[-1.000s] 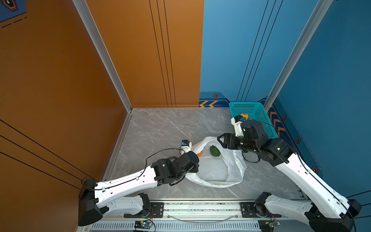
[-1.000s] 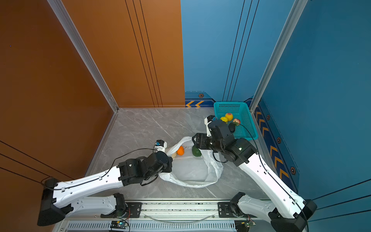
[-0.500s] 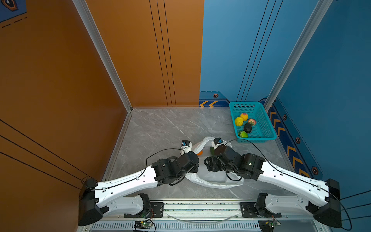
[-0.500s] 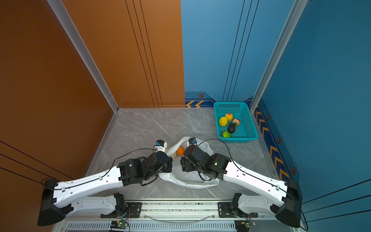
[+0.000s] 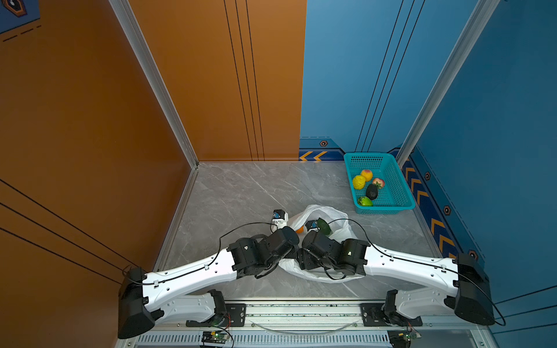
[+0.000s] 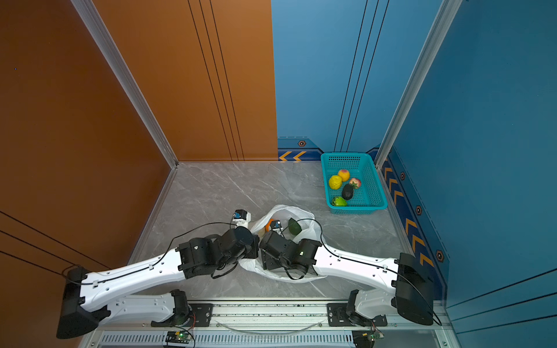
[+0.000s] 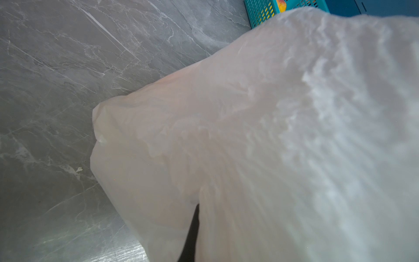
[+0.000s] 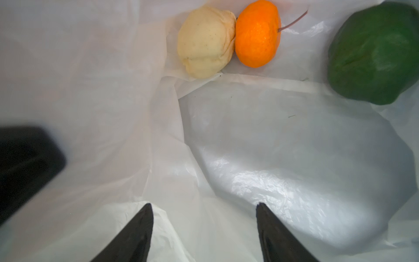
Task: Untie the knot of the plastic bag and take out the fruit
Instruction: 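Move the right gripper back over the bag opening, then lower the right gripper into the bag and close on the orange fruit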
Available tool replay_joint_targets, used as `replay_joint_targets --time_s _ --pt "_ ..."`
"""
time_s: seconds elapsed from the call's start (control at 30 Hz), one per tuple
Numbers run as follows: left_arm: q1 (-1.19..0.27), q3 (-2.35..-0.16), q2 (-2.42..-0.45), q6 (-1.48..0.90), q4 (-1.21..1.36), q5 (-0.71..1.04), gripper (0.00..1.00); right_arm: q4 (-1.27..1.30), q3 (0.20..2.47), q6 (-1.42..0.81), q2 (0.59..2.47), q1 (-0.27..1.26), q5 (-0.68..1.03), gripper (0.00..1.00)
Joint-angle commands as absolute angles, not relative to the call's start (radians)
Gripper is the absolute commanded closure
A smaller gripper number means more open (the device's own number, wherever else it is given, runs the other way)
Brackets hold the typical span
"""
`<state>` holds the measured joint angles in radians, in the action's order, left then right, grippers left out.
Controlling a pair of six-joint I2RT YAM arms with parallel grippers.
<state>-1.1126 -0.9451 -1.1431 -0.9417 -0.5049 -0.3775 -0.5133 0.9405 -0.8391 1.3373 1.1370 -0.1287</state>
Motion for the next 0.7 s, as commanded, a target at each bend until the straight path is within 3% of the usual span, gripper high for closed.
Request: replay_joint_targets --time_s 0.0,0.27,0.67 --pt "-1.104 -0.978 -1.144 -0.928 -0.527 -0.399 1.00 -0.470 0.890 -0.882 1.353 1.117 -0.085 0.28" --pt "-1.106 -0.961 -1.139 -0.932 -0.528 -0.378 1.00 -0.290 0.840 -0.890 1.412 1.002 -0.007 0.26" --pt "-1.109 -0.967 -1.173 -0.910 -0.526 -0.307 1.00 0.040 0.839 -1.046 1.614 0.924 -0.159 0.17"
